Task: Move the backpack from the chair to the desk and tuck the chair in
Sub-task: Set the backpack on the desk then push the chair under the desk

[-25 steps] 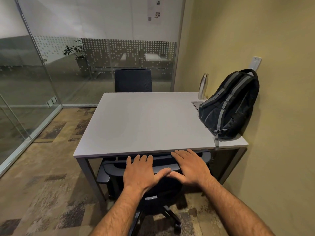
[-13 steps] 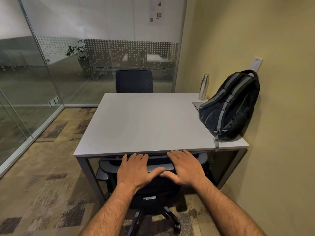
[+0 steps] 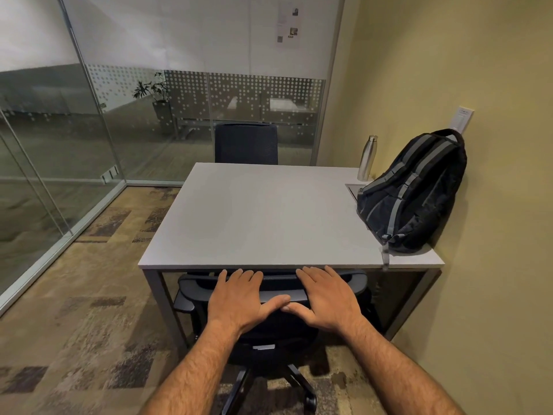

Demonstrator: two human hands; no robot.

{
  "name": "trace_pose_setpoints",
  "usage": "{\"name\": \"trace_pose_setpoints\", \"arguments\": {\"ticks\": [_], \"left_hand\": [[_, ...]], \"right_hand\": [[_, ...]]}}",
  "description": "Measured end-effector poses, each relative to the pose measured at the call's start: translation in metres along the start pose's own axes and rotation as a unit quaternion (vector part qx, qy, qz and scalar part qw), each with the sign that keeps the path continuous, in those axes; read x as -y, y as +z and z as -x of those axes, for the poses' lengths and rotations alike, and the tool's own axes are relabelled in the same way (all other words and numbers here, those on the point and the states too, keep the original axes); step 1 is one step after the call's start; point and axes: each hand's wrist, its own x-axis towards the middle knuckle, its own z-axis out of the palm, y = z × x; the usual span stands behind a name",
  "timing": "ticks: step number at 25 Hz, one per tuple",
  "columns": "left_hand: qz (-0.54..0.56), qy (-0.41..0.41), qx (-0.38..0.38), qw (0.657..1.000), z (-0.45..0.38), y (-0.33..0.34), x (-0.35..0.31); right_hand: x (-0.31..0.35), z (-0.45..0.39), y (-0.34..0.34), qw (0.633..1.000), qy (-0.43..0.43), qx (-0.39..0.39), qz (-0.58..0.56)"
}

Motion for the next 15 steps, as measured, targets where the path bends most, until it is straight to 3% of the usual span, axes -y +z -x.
{"name": "trace_pose_setpoints", "arguments": {"ticks": [12, 15], "left_hand": [[-0.026, 0.069, 0.024, 0.997, -0.003, -0.004, 0.016], [-0.026, 0.08, 0.001, 0.996, -0.006, -0.002, 0.02]], "right_hand": [[0.002, 0.001, 0.014, 0.999, 0.016, -0.04, -0.003], [0.004, -0.001, 0.017, 0.998, 0.013, -0.065, 0.021]]}}
